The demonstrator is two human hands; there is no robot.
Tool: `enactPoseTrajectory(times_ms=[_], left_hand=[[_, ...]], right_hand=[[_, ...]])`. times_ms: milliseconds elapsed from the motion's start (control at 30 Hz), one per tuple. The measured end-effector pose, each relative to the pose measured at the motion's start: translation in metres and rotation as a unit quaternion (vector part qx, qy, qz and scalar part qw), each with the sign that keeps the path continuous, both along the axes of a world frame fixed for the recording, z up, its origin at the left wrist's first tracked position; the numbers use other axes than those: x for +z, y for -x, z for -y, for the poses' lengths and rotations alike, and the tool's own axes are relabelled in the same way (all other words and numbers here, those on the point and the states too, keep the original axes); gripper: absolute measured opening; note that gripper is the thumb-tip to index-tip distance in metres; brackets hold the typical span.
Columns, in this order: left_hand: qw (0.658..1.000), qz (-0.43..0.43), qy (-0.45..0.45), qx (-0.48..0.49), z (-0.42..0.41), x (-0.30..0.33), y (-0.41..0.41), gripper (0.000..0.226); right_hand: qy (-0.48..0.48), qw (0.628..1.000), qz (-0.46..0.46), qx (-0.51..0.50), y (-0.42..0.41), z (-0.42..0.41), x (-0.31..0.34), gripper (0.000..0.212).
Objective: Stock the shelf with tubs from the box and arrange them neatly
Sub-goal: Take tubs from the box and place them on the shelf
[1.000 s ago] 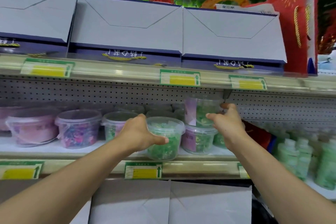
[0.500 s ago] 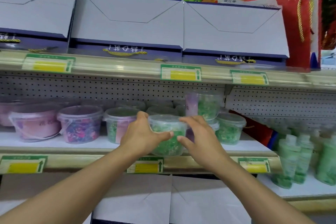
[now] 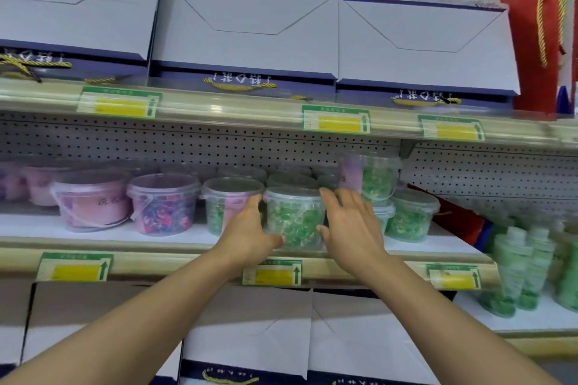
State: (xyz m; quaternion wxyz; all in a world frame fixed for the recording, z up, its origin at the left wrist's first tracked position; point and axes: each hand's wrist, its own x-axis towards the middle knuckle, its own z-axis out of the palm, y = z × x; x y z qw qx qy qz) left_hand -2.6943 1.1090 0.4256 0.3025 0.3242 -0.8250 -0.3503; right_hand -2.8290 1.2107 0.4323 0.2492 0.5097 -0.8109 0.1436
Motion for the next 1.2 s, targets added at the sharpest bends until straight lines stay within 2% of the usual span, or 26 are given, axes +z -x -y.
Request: enactPoseTrajectory(times_ms=[200,333,467,600,900,1200], left_hand=[[0.994,0.043,0.099,-0.009,-0.011,-0.006,-0.025,0.068],[0.98,0.059,0.185,-0.034,-0.025,-0.02,-0.04,0.065],[0.967,0.09,0.216,-0.098,-0.035,-0.057,-0.049,0.059],[0.958,0.153,0.194,-0.144,-0.049,-0.111,-0.055,0.056],[0.932,0.28,0.125,-0.194,-0.087,-0.229,-0.064,0.053],[0.912,0.372,0.034,-0.17,-0.146,-0.347,-0.068,0.048]], right_hand=[[0.015,0.999,0.006,0.037,-0.027,-0.023,-0.012,0.067],[0.005,0.999,0.033,0.039,-0.051,-0.04,-0.036,0.061],[-0.035,0.995,0.089,0.03,-0.072,-0.058,-0.076,0.06],[-0.097,0.983,0.152,-0.014,-0.085,-0.08,-0.127,0.062],[-0.2,0.952,0.226,-0.048,-0.089,-0.139,-0.241,0.065],[-0.285,0.906,0.306,-0.06,-0.065,-0.202,-0.356,0.064]])
